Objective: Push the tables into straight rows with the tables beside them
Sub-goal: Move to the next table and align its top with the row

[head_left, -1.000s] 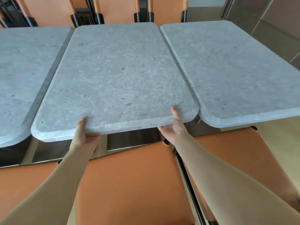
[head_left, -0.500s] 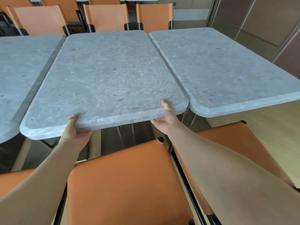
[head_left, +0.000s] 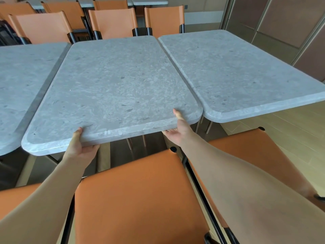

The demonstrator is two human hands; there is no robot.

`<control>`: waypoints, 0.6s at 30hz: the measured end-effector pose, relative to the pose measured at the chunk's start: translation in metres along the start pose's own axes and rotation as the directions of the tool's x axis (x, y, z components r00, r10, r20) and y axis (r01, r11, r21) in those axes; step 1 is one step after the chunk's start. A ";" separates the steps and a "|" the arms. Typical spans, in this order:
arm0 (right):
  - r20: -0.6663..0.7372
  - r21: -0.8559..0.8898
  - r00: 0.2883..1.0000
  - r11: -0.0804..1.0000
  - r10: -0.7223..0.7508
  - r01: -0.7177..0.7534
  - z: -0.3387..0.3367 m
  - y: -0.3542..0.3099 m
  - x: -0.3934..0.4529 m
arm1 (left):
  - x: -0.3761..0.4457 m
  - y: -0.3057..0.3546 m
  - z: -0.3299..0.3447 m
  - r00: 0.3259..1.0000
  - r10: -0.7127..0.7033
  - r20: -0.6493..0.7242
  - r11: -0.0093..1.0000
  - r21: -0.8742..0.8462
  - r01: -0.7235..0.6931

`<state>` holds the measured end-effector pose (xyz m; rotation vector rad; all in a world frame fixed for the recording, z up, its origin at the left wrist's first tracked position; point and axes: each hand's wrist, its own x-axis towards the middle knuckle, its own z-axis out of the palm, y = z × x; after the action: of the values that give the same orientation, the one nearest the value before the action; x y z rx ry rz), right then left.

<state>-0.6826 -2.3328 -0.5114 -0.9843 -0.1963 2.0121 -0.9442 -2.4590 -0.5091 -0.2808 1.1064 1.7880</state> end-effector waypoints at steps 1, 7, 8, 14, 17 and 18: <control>0.004 -0.002 1.000 1.000 0.000 0.000 0.000 0.000 0.000 | -0.001 0.000 0.000 1.000 -0.004 -0.005 1.000 -0.008 0.004; 0.000 -0.012 1.000 1.000 0.004 -0.004 0.000 0.000 -0.002 | -0.002 0.001 -0.001 1.000 -0.009 -0.004 1.000 -0.018 0.009; -0.002 -0.013 1.000 1.000 0.010 -0.010 -0.001 0.000 -0.002 | -0.002 0.002 -0.001 1.000 -0.009 -0.009 1.000 -0.018 0.009; 0.023 0.007 0.999 0.999 0.041 -0.041 -0.002 -0.002 -0.001 | 0.001 -0.001 -0.001 1.000 0.018 -0.006 1.000 -0.023 -0.018; 0.012 0.003 0.998 0.998 0.057 -0.057 -0.001 -0.003 -0.004 | -0.014 -0.007 0.000 0.997 0.033 -0.064 0.999 -0.002 -0.033; 0.004 0.005 0.998 0.998 0.061 -0.061 -0.001 -0.004 -0.004 | -0.022 -0.012 0.000 0.996 0.027 -0.089 0.996 0.083 -0.020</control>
<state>-0.6784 -2.3337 -0.5080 -0.9943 -0.1645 2.0684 -0.9234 -2.4709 -0.5028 -0.3022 1.2485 1.7601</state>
